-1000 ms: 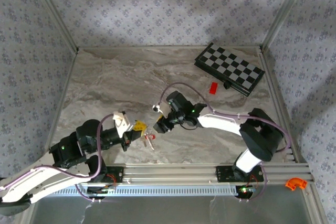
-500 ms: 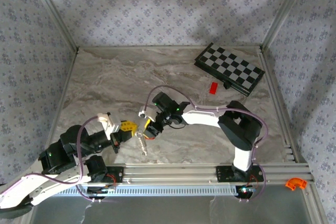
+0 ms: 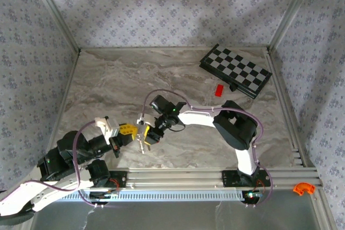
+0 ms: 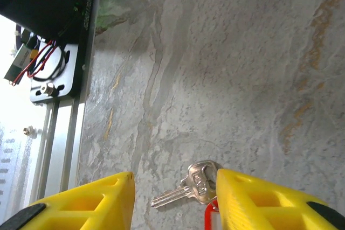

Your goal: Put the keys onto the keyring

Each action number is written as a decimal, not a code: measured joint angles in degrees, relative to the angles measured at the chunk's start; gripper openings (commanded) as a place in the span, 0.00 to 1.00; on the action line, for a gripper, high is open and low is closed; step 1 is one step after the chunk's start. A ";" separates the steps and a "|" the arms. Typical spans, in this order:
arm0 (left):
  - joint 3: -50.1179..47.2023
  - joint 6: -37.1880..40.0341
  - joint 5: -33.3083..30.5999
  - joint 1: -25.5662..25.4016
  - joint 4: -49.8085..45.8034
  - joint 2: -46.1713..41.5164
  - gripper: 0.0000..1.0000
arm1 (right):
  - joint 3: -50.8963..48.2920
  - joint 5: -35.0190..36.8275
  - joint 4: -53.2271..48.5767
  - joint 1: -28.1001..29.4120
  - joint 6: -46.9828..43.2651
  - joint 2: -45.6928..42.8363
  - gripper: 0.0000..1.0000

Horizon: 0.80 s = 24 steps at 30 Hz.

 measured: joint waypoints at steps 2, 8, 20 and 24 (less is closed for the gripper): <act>0.00 0.04 0.00 -0.15 0.07 -0.28 0.00 | 0.28 0.42 -0.98 0.35 -0.74 0.20 0.43; 0.00 0.20 -0.02 -0.55 0.94 -1.01 0.00 | 0.28 1.90 -2.21 0.68 -2.10 0.33 0.40; -0.28 0.20 -1.68 -3.28 1.18 -5.11 0.00 | 0.26 5.27 0.04 0.68 -2.08 2.21 0.38; -0.37 0.22 -1.90 -3.50 1.18 -5.14 0.00 | 0.26 5.64 0.39 0.68 -2.08 2.82 0.37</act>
